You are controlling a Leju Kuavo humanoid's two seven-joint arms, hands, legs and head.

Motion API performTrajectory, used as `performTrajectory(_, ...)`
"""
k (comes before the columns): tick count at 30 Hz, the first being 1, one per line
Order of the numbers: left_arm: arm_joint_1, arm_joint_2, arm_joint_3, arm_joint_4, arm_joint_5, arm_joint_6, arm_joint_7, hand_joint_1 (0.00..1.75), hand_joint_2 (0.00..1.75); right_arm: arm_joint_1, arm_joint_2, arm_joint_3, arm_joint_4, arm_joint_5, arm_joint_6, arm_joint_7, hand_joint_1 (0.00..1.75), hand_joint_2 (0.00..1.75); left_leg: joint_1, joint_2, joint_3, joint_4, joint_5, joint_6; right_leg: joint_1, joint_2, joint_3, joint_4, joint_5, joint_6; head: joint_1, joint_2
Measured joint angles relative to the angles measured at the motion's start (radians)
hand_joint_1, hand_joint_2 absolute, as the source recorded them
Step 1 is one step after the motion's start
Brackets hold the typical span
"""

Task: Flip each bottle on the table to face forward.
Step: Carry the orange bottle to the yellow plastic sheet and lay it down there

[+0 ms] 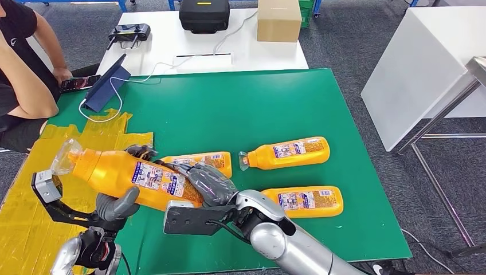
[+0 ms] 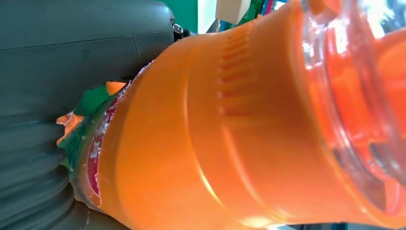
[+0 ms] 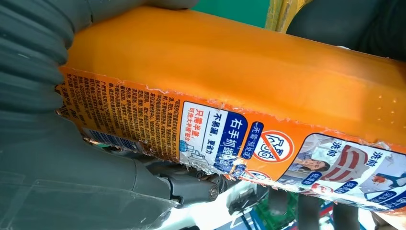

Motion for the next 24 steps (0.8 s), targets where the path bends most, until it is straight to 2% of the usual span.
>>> performTrajectory(4,0.000,-0.003,0.001,0.000,0.000,0.006,-0.002,1.75,1.75,0.000,-0.001,0.001,0.003,0.000,-0.010,0.001,1.73,1.75,0.000,0.000,0.000,0.000,0.000,0.000,0.000,0.000,0.000,0.000,0.000,0.000,0.000,0.000)
performTrajectory(5,-0.001,-0.004,0.001,0.000,-0.005,0.012,-0.004,1.75,1.75,0.000,-0.002,0.001,0.005,0.000,-0.015,0.002,1.69,1.75,0.000,0.000,0.000,0.000,0.000,0.000,0.000,0.000,0.000,0.000,0.000,0.000,0.000,0.000)
performTrajectory(6,-0.001,-0.007,0.001,0.000,-0.015,0.020,-0.007,1.75,1.75,0.000,-0.003,0.001,0.008,0.001,-0.019,0.002,1.58,1.75,0.000,0.000,0.000,0.000,0.000,0.000,0.000,0.000,0.000,0.000,0.000,0.000,0.000,0.000)
performTrajectory(10,-0.006,-0.019,0.001,-0.004,-0.124,0.087,-0.030,1.75,1.75,0.006,-0.011,-0.003,0.018,0.028,-0.048,0.013,0.30,1.75,0.000,0.000,0.000,0.000,0.000,0.000,0.000,0.000,0.000,0.000,0.000,0.000,0.000,0.000)
performTrajectory(12,-0.013,-0.028,0.003,-0.011,-0.236,0.136,-0.049,1.75,1.75,0.012,-0.014,-0.007,0.022,0.062,-0.066,0.030,0.10,1.75,0.000,0.000,0.000,0.000,0.000,0.000,0.000,0.000,0.000,0.000,0.000,0.000,0.000,0.000)
performTrajectory(13,-0.018,-0.033,0.006,-0.014,-0.291,0.160,-0.056,1.75,1.75,0.014,-0.016,-0.011,0.023,0.076,-0.074,0.038,0.00,1.31,0.000,0.000,0.000,0.000,0.000,0.000,0.000,0.000,0.000,0.000,0.000,0.000,0.000,0.000)
performTrajectory(16,-0.033,-0.040,0.030,-0.020,-0.442,0.240,-0.075,1.75,1.75,0.022,-0.020,-0.031,0.024,0.098,-0.095,0.065,0.00,0.00,0.000,0.000,0.000,0.000,0.000,0.000,0.000,0.000,0.000,0.000,0.000,0.000,0.000,0.000)
performTrajectory(21,-0.058,-0.037,0.120,-0.015,-0.713,0.351,-0.131,1.75,1.75,0.039,-0.026,-0.108,0.024,0.121,-0.123,0.099,0.00,0.00,0.000,0.000,0.000,0.000,0.000,0.000,0.000,0.000,0.000,0.000,0.000,0.000,0.000,0.000)
performTrajectory(24,-0.068,-0.020,0.180,0.001,-0.987,0.464,-0.177,1.75,1.75,0.048,-0.031,-0.168,0.027,0.126,-0.132,0.121,0.00,0.00,0.001,0.000,0.000,0.000,0.000,0.000,0.000,0.000,0.000,0.000,0.000,0.000,0.000,0.000)
